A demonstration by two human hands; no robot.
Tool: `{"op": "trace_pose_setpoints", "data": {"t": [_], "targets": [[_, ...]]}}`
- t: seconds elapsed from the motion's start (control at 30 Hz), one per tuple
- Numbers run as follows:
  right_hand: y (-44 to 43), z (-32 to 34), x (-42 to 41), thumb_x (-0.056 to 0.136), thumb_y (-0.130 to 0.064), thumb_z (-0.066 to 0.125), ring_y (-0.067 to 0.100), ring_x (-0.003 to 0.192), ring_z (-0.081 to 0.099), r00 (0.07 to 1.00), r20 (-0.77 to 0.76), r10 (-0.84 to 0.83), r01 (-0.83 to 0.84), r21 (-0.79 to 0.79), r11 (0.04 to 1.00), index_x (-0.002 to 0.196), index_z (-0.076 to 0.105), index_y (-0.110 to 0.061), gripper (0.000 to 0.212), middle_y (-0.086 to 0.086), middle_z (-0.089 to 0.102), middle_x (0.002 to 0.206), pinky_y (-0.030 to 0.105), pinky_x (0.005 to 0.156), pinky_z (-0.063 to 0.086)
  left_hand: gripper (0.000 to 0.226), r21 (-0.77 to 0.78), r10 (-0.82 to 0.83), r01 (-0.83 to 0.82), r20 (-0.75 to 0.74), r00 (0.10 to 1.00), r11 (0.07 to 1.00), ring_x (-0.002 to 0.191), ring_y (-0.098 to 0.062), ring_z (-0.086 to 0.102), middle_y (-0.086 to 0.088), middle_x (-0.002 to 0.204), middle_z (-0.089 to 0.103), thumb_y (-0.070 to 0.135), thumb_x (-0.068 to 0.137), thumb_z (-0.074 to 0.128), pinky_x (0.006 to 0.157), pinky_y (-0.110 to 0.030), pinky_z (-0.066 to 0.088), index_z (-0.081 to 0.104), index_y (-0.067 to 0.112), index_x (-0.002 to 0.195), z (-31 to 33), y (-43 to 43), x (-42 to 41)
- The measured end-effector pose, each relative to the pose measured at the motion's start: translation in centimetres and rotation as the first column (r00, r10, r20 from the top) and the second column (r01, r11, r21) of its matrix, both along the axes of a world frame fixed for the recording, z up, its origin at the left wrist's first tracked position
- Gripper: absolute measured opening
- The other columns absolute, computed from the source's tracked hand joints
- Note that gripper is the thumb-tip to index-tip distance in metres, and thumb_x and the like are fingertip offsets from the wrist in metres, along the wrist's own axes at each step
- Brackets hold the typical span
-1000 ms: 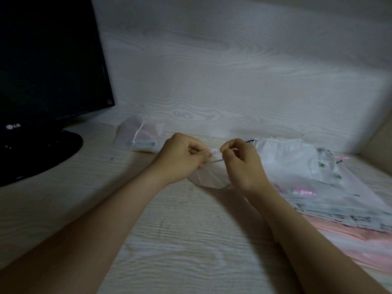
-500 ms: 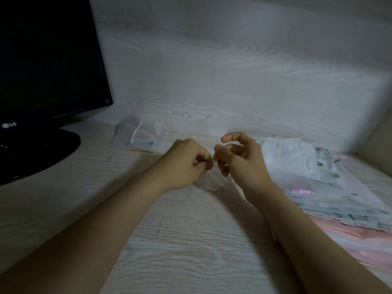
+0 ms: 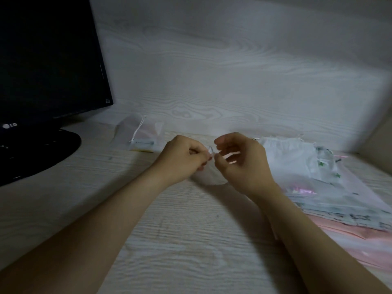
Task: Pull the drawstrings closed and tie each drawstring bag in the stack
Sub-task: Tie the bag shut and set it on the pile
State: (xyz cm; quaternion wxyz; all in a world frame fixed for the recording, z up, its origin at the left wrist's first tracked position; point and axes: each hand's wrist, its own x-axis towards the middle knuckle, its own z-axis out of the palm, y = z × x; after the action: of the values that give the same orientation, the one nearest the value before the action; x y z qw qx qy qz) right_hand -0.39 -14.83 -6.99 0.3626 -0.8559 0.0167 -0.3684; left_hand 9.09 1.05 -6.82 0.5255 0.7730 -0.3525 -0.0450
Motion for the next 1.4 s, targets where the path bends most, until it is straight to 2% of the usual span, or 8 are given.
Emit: {"op": "trace_pose_setpoints", "data": {"t": [0.2, 0.43, 0.6, 0.77, 0.9, 1.03, 1.13, 1.4], "targets": [[0.2, -0.1, 0.2, 0.084, -0.025, 0.087, 0.001, 0.077, 0.07, 1.0, 0.007, -0.021, 0.022, -0.236, 0.972, 0.099, 0.078, -0.021, 0.018, -0.016, 0.074, 0.087, 0.036, 0.074, 0.06, 0.017, -0.017, -0.016, 0.014, -0.132, 0.991, 1.0, 0.07, -0.009, 0.073, -0.002, 0.076, 0.077, 0.015, 0.1, 0.068, 0.062, -0.021, 0.053, 0.083, 0.016, 0.091, 0.5, 0.1, -0.2], [0.2, 0.1, 0.2, 0.084, -0.016, 0.085, 0.01, 0.069, 0.066, 0.997, 0.071, -0.034, 0.06, -0.41, 0.91, 0.097, 0.082, -0.025, 0.016, -0.003, 0.071, 0.086, 0.037, 0.066, 0.058, 0.012, -0.061, -0.061, 0.047, -0.261, 0.963, 0.997, 0.063, 0.001, 0.065, 0.004, 0.073, 0.074, 0.018, 0.098, 0.073, 0.051, -0.012, 0.044, 0.084, 0.015, 0.094, 1.0, 0.0, -0.5], [0.6, 0.2, 0.2, 0.088, -0.01, 0.076, 0.022, 0.07, 0.064, 0.997, 0.029, -0.077, 0.08, -0.565, 0.821, 0.095, 0.079, -0.016, 0.01, 0.003, 0.064, 0.087, 0.043, 0.063, 0.055, 0.011, -0.09, -0.094, 0.069, -0.315, 0.945, 0.994, 0.082, -0.005, 0.073, 0.01, 0.078, 0.077, 0.017, 0.098, 0.073, 0.062, -0.015, 0.047, 0.085, 0.018, 0.097, 0.5, -0.2, -0.3], [1.2, 0.0, 0.2, 0.091, -0.012, 0.057, 0.025, 0.08, 0.058, 0.992, 0.011, -0.125, 0.1, -0.666, 0.74, 0.093, 0.072, -0.016, 0.015, 0.005, 0.057, 0.087, 0.041, 0.065, 0.051, 0.013, -0.119, -0.124, 0.086, -0.363, 0.924, 0.989, 0.071, -0.005, 0.064, 0.0, 0.077, 0.073, 0.007, 0.095, 0.07, 0.066, -0.02, 0.045, 0.083, 0.005, 0.095, 0.8, -0.1, -0.2], [1.1, 0.2, 0.2, 0.086, -0.006, 0.063, 0.03, 0.073, 0.06, 0.991, 0.019, -0.134, 0.114, -0.653, 0.749, 0.09, 0.076, -0.012, 0.015, 0.008, 0.059, 0.082, 0.041, 0.061, 0.05, 0.022, -0.114, -0.164, 0.129, -0.393, 0.905, 0.985, 0.087, -0.017, 0.055, -0.013, 0.088, 0.065, -0.003, 0.083, 0.066, 0.072, -0.032, 0.039, 0.075, -0.012, 0.101, 1.0, -0.2, -0.2], [0.7, 0.3, 0.4, 0.082, -0.016, 0.055, 0.026, 0.068, 0.06, 0.991, -0.034, -0.132, 0.079, -0.644, 0.761, 0.085, 0.078, -0.013, 0.023, 0.007, 0.062, 0.077, 0.041, 0.06, 0.05, 0.03, -0.061, -0.17, 0.159, -0.368, 0.914, 0.985, 0.093, -0.011, 0.062, -0.01, 0.099, 0.076, -0.006, 0.081, 0.069, 0.078, -0.03, 0.044, 0.082, 0.006, 0.105, 0.9, 0.1, -0.3], [0.8, 0.2, 0.2, 0.077, -0.019, 0.057, 0.018, 0.063, 0.06, 0.994, -0.035, -0.1, 0.062, -0.573, 0.817, 0.078, 0.078, -0.016, 0.021, 0.002, 0.067, 0.071, 0.037, 0.059, 0.05, 0.045, -0.07, -0.02, -0.005, -0.342, 0.939, 0.998, 0.11, -0.014, 0.067, -0.007, 0.12, 0.07, -0.003, 0.075, 0.081, 0.086, -0.028, 0.053, 0.074, 0.017, 0.115, 0.7, 0.1, -0.2], [1.2, 0.2, 0.1, 0.085, -0.018, 0.074, 0.005, 0.049, 0.047, 0.983, -0.182, 0.032, -0.033, -0.001, 0.999, 0.075, 0.08, -0.017, 0.012, -0.007, 0.06, 0.052, 0.027, 0.055, 0.04, 0.028, -0.153, 0.082, -0.104, -0.144, 0.986, 0.983, 0.091, -0.023, 0.079, -0.004, 0.088, 0.081, -0.005, 0.068, 0.092, 0.085, -0.041, 0.065, 0.071, 0.013, 0.066, 0.4, 1.0, 1.0]]}}
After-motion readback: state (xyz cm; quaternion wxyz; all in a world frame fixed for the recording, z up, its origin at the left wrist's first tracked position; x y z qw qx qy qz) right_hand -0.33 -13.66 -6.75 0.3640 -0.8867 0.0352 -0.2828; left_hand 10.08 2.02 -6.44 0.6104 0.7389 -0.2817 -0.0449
